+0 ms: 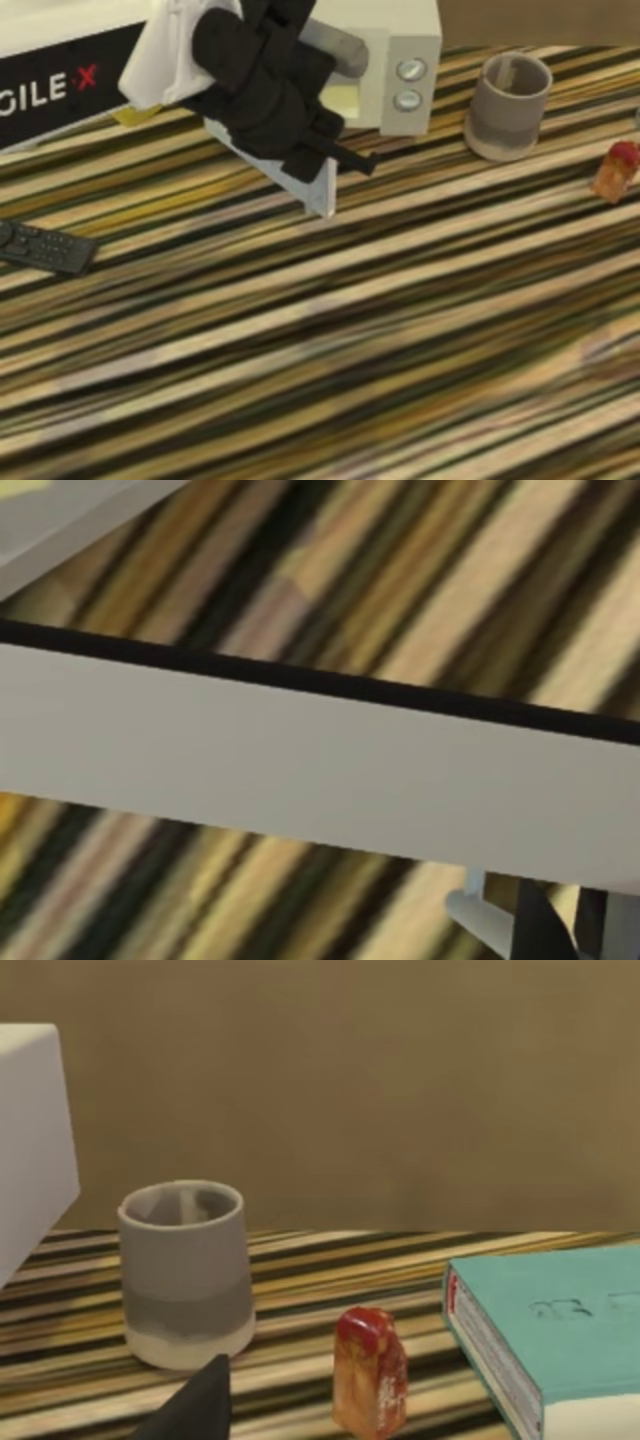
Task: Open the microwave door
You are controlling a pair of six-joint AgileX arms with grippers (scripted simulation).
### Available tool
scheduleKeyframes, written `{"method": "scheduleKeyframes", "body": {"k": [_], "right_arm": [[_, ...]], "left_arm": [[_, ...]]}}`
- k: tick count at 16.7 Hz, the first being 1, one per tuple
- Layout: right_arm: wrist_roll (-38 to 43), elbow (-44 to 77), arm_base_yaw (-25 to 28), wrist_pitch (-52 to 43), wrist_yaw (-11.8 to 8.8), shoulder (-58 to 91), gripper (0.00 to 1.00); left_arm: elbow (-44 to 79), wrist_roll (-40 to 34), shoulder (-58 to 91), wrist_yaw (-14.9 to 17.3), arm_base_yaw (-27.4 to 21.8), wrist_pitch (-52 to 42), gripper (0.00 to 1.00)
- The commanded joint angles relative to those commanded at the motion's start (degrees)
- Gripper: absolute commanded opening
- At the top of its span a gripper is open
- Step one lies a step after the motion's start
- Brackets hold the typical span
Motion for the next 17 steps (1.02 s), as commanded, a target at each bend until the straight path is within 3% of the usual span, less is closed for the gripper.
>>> {"method": "scheduleKeyframes", "body": {"k": [6,13,17], "right_arm": [[0.0,0.0,0.0,0.0,0.0,0.0,1.0],[0.0,0.0,0.0,0.0,0.0,0.0,1.0],[0.0,0.0,0.0,0.0,0.0,0.0,1.0]], "left_arm": [[-0.25,-0.03,0.06,0.48,-0.24,0.02,0.0],[-4.51,8.18,-3.51,4.73,2.76,0.43,0.0],[-4.77,8.64,-3.68,4.98,2.92,0.43,0.0]]}}
